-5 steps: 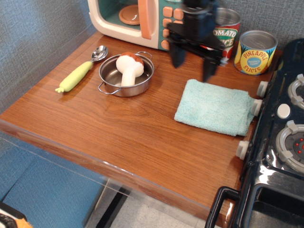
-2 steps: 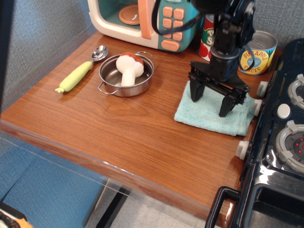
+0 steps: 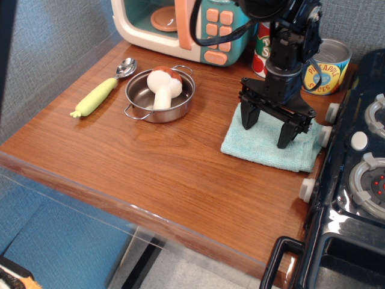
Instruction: Move the blue towel to the front edge of the table
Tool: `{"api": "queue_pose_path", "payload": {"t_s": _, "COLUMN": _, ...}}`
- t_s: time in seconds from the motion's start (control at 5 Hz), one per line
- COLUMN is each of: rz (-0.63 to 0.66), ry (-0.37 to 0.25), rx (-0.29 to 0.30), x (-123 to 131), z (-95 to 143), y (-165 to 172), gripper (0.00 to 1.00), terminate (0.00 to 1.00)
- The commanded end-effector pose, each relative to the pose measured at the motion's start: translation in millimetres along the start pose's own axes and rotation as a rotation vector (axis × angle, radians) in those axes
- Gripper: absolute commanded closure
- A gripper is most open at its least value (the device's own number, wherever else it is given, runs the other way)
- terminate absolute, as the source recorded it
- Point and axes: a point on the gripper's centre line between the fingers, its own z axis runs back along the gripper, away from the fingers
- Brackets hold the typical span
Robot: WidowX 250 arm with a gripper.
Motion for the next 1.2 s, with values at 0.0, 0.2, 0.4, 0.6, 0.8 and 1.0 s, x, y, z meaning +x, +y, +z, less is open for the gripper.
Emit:
{"api": "queue_pose_path", "payload": {"t_s": 0.0, "rz": -0.07, "ry": 0.019, "rx": 0.008, "x": -53.6, "z": 10.7, "y": 25.0, "gripper": 0.0, "terminate": 0.0}}
{"api": "queue_pose_path", "payload": {"t_s": 0.2, "rz": -0.102, "ry": 0.04, "rx": 0.0, "x": -84.8, "z": 12.5, "y": 27.4, "gripper": 0.0, "terminate": 0.0}}
{"api": "queue_pose_path", "payload": {"t_s": 0.4, "rz": -0.159, "ry": 0.066, "rx": 0.019, "x": -112.4, "z": 11.3, "y": 27.6, "gripper": 0.0, "terminate": 0.0}}
{"api": "queue_pose_path", "payload": {"t_s": 0.6, "rz": -0.195, "ry": 0.085, "rx": 0.027, "x": -129.5, "z": 8.4, "y": 25.5, "gripper": 0.0, "terminate": 0.0}}
{"api": "queue_pose_path", "payload": {"t_s": 0.8, "rz": -0.186, "ry": 0.084, "rx": 0.027, "x": -129.1, "z": 7.3, "y": 25.8, "gripper": 0.0, "terminate": 0.0}}
{"api": "queue_pose_path", "payload": {"t_s": 1.0, "rz": -0.153, "ry": 0.048, "rx": -0.001, "x": -114.7, "z": 13.7, "y": 27.0, "gripper": 0.0, "terminate": 0.0}}
